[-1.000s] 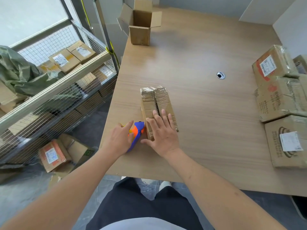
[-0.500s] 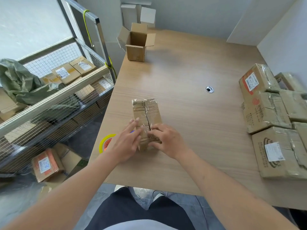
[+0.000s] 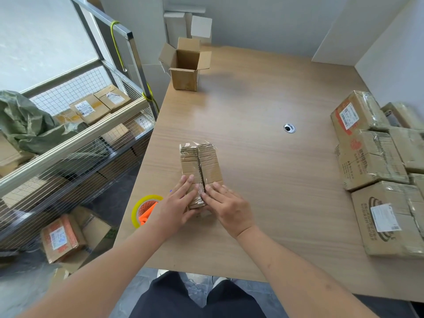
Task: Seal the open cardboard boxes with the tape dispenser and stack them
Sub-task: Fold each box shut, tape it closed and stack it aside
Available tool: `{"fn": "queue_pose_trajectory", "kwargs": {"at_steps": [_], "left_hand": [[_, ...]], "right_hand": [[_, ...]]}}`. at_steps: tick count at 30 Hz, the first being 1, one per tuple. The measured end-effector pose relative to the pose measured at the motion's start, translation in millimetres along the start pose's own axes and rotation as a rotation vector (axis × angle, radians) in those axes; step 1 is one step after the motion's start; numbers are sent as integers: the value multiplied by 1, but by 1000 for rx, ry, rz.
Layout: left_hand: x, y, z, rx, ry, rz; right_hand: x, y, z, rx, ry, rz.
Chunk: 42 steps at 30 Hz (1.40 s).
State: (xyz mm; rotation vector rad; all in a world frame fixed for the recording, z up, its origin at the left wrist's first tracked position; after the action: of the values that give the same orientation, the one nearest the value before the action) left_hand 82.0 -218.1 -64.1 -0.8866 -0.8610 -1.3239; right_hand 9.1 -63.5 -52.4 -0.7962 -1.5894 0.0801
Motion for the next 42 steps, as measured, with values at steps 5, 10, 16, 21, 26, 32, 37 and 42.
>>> {"fn": "queue_pose_trajectory", "kwargs": {"at_steps": [5, 10, 16, 21, 26, 32, 37, 42], "left_hand": [[2, -6, -3, -38, 10, -31], [1, -7, -5, -48, -1, -31], [0, -9, -5, -41, 30, -11], [1, -8, -3, -17, 51, -6], [1, -9, -2, -6, 36, -12], [3, -13, -3, -19, 36, -21], [-1, -18, -2, -13, -19, -27], [-8, -23, 10, 84, -83, -40]], "right_hand": [[-1, -3, -4, -31, 23, -20], [-10, -9, -13, -29, 144, 50], [-12, -4, -17, 7, 210, 109], [-17, -2, -18, 9, 225, 120], [-8, -2, -10, -41, 43, 24], [16, 1, 18, -180, -304, -184], [24, -2, 27, -178, -224, -121], [12, 4, 23, -271, -227, -67]]}}
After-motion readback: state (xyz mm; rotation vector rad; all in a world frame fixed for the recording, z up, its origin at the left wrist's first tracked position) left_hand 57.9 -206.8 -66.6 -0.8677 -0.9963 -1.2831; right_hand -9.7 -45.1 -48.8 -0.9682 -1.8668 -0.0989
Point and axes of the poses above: each hand's wrist, its own y-axis away from the middle knuckle, its own x-axis out of the back of the hand, z = x × y, the point moved 5 cm from there along -y, towards the middle knuckle, and after that the axes turned 5 degrees about -y, right-handed, at the moved point
